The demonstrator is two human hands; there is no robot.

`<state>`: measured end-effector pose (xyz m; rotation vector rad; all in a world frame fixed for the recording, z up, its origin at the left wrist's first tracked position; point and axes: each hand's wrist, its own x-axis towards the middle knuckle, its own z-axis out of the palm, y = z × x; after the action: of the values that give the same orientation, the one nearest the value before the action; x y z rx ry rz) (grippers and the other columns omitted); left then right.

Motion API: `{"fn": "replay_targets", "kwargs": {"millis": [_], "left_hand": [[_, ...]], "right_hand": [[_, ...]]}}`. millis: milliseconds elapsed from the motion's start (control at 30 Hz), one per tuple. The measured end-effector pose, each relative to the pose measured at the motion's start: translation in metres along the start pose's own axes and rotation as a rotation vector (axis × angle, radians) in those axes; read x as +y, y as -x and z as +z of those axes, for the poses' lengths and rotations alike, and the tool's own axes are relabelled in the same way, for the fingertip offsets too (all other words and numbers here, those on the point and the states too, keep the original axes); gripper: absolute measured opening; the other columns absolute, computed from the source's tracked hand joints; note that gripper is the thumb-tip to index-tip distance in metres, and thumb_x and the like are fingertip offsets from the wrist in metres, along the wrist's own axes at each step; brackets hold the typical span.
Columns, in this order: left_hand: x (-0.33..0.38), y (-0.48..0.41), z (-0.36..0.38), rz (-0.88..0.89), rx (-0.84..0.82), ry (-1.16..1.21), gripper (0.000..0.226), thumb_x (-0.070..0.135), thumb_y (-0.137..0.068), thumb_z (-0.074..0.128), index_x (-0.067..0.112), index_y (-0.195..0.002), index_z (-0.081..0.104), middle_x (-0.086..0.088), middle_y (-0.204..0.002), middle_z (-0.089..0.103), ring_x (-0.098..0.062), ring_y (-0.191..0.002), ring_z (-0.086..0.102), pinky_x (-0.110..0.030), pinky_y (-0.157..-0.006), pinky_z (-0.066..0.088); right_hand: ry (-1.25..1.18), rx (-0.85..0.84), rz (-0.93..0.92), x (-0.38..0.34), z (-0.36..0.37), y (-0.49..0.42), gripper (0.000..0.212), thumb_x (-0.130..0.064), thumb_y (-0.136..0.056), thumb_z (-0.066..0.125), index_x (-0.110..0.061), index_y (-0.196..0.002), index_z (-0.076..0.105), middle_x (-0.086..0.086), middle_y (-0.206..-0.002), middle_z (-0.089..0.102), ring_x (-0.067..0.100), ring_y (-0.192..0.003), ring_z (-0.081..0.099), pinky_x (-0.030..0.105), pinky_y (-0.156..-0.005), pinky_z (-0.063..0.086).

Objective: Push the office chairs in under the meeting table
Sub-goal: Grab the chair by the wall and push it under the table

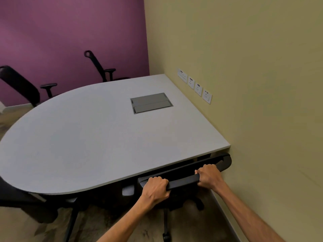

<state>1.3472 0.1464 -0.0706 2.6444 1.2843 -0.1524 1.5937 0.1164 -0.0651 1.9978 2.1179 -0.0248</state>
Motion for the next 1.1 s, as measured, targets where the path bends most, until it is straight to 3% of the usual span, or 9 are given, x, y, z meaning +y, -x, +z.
{"fn": "replay_targets", "kwargs": {"millis": [267, 567, 700, 767, 867, 1000, 1100], "left_hand": [[-0.013, -0.063, -0.028, -0.083, 0.093, 0.028, 0.031, 0.039, -0.090, 0.051, 0.012, -0.095, 0.066, -0.007, -0.090, 0.071, -0.026, -0.083, 0.065, -0.040, -0.088, 0.051], [-0.035, -0.082, -0.015, -0.112, 0.091, 0.008, 0.032, 0.042, -0.091, 0.051, 0.014, -0.089, 0.067, -0.003, -0.080, 0.070, -0.022, -0.072, 0.065, -0.039, -0.084, 0.053], [-0.038, -0.085, -0.014, -0.085, 0.141, -0.015, 0.050, 0.061, -0.090, 0.039, 0.016, -0.086, 0.060, -0.002, -0.075, 0.067, -0.021, -0.064, 0.061, -0.040, -0.076, 0.054], [-0.038, -0.081, -0.011, -0.074, 0.194, 0.021, 0.065, 0.076, -0.086, 0.027, 0.017, -0.091, 0.053, -0.001, -0.077, 0.064, -0.021, -0.065, 0.058, -0.040, -0.074, 0.052], [-0.031, -0.062, -0.009, -0.050, 0.317, 0.108, 0.069, 0.083, -0.083, 0.029, 0.019, -0.104, 0.048, -0.001, -0.098, 0.059, -0.018, -0.082, 0.053, -0.036, -0.084, 0.046], [-0.027, -0.043, -0.006, -0.152, 0.596, 0.127, 0.067, 0.072, -0.088, 0.042, 0.017, -0.125, 0.045, -0.006, -0.135, 0.042, -0.021, -0.124, 0.043, -0.041, -0.104, 0.036], [-0.041, -0.032, -0.013, -0.346, 0.660, 0.134, 0.080, 0.069, -0.091, 0.038, 0.013, -0.148, 0.030, -0.008, -0.161, 0.019, -0.023, -0.150, 0.015, -0.047, -0.120, 0.015]], "right_hand": [[-0.056, 0.117, -0.041, 0.035, -0.021, -0.069, 0.027, -0.035, -0.072, 0.056, -0.023, -0.091, 0.071, 0.004, -0.080, 0.070, 0.026, -0.078, 0.064, 0.031, -0.063, 0.035], [-0.096, 0.232, -0.053, 0.035, 0.004, -0.096, 0.029, -0.033, -0.083, 0.054, -0.018, -0.063, 0.069, -0.001, -0.052, 0.061, 0.017, -0.050, 0.057, 0.025, -0.051, 0.031], [-0.177, 0.237, -0.096, 0.038, 0.003, -0.098, 0.038, -0.046, -0.080, 0.044, -0.019, -0.066, 0.067, -0.004, -0.050, 0.054, 0.017, -0.048, 0.052, 0.026, -0.055, 0.042], [-0.238, 0.225, -0.182, 0.040, 0.002, -0.096, 0.043, -0.061, -0.075, 0.043, -0.022, -0.073, 0.060, -0.007, -0.057, 0.051, 0.013, -0.053, 0.048, 0.025, -0.057, 0.041], [-0.325, 0.301, -0.250, 0.039, -0.003, -0.084, 0.058, -0.084, -0.074, 0.043, -0.028, -0.084, 0.050, -0.010, -0.078, 0.053, 0.009, -0.068, 0.047, 0.022, -0.063, 0.032], [-0.386, 0.461, -0.217, 0.029, -0.020, -0.082, 0.060, -0.078, -0.082, 0.040, -0.024, -0.108, 0.051, -0.004, -0.110, 0.052, 0.014, -0.101, 0.049, 0.035, -0.091, 0.036], [-0.419, 0.573, -0.074, 0.010, -0.038, -0.092, 0.062, -0.068, -0.090, 0.033, -0.018, -0.124, 0.046, 0.003, -0.126, 0.050, 0.021, -0.120, 0.044, 0.042, -0.103, 0.030]]}}
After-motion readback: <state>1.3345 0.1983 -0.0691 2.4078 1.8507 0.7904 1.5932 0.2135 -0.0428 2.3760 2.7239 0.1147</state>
